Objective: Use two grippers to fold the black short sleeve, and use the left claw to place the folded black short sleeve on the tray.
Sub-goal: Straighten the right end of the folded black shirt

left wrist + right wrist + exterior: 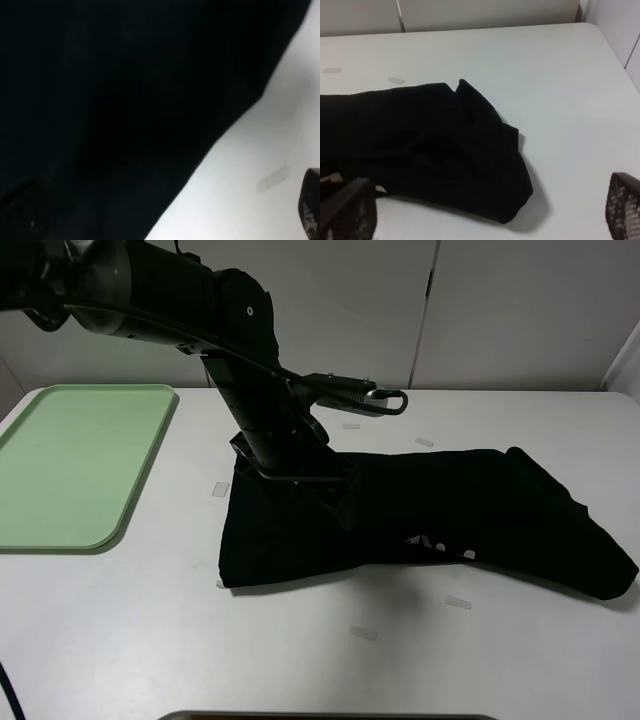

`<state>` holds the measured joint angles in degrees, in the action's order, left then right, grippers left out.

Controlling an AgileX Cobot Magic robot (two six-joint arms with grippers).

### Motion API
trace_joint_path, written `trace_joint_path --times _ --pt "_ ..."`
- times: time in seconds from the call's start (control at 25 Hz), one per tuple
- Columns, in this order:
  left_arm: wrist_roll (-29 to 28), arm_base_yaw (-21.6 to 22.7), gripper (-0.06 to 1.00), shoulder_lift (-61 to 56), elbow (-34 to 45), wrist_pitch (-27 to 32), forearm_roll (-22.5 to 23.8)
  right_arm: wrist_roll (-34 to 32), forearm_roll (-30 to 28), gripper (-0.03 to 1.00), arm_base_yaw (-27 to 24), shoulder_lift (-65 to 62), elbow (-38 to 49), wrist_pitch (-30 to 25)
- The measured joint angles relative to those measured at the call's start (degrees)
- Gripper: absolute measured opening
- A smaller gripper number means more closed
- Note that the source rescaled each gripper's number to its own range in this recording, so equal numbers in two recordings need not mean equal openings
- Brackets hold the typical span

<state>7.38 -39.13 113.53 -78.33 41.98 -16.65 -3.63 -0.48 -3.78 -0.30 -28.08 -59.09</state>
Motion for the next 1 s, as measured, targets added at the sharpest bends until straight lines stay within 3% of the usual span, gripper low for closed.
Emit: trace_joint_path --times 0.44,0.8,1.0 --pt "-4.22 0.05 1.0 -6.75 0.0 2.21 6.82 0.0 0.0 1.0 0.0 0.0 0.0 0.0" --pt "-6.99 0.05 1.0 -25.35 0.0 9.71 16.65 0.0 0.0 1.0 0.0 0.0 0.0 0.0" --pt "-10.67 0.05 1.0 -38.92 6.36 11.18 20.79 0.0 0.0 1.0 0.0 0.0 0.0 0.0"
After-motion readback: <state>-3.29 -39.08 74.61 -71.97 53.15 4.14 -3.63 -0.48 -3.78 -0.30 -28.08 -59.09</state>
